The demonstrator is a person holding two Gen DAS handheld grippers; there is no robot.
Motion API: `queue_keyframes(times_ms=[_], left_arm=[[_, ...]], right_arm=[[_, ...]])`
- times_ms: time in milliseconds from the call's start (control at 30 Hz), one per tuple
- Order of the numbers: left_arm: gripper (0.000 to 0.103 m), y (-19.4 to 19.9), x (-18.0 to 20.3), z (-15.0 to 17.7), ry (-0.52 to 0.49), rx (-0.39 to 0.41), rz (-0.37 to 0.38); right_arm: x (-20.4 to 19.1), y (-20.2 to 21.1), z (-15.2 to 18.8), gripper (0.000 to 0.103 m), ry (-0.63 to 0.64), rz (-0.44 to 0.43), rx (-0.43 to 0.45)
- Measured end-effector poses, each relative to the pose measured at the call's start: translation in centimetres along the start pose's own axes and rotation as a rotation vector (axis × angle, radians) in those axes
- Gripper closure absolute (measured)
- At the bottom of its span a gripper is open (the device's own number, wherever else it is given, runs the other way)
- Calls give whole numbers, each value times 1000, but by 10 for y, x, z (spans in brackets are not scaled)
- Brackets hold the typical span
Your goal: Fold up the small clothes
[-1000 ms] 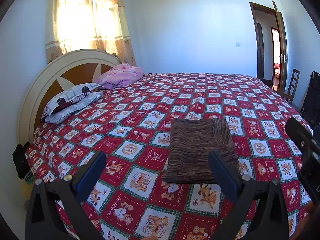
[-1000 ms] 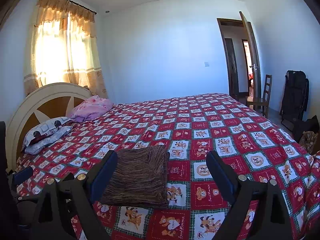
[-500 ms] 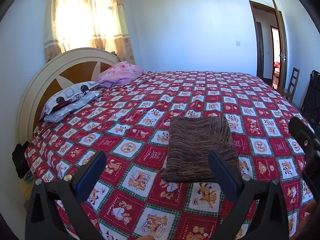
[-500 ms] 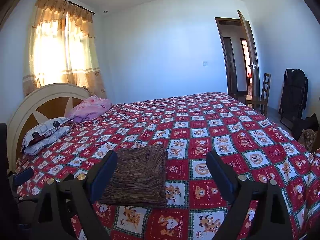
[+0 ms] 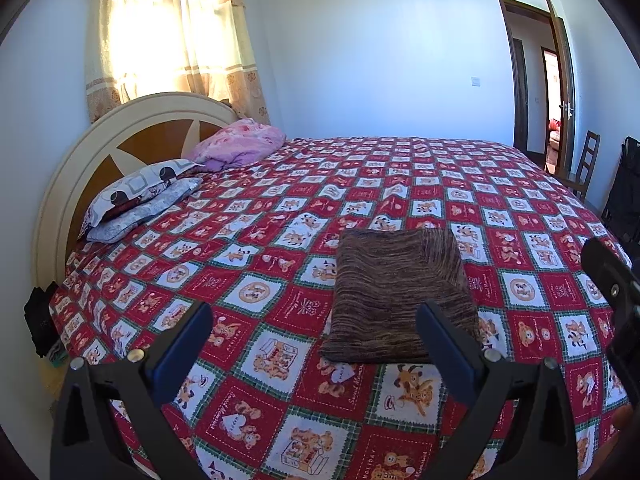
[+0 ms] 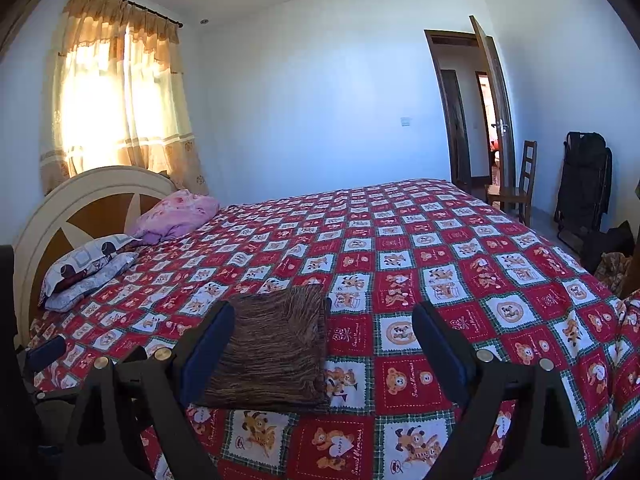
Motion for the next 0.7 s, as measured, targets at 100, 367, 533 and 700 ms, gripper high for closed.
queue_keyframes(times_ms=[100,367,533,700], left_arm=[[0,0,0,1,-2,-3,-13],[0,-3,2,0,-5,-2,-1],[0,-10,1,-1,2,-29,14],[0,-18,-2,0,45,-49,92]], right_arm=[[0,0,0,12,-2,0,-1],[0,0,0,12,5,1,9],[-1,1,2,12,8,2,8],[-2,0,3,12,17,3,9]])
Point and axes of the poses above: each gripper's, at about its wrist camera, not at the fingertips, and y roughly against the way its jaws point, x to its right, z to its underside, the point moved 1 cm from there along -y, roughly the way its jaws point, and after that the axes turned 10 degrees about -y, right-handed, at the moved point
